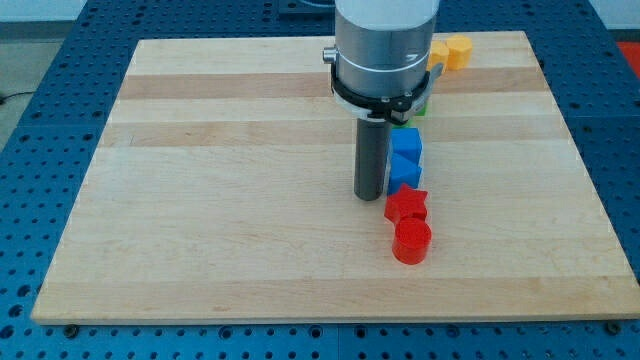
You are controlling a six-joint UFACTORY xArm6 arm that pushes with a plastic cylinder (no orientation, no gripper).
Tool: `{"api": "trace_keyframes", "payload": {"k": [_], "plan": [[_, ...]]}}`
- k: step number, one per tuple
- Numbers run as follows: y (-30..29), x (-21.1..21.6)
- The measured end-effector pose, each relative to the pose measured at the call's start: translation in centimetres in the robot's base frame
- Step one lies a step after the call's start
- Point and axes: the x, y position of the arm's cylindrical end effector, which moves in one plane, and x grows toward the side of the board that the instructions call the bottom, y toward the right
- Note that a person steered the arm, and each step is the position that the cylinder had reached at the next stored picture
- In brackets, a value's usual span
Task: Move the blue triangle to the right side of the blue cube
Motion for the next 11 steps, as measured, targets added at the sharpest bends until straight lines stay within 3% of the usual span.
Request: {"api": "trace_keyframes", "payload": {"k": [8, 11], "plan": [[5.6, -0.2], [8.7, -5.2]]}}
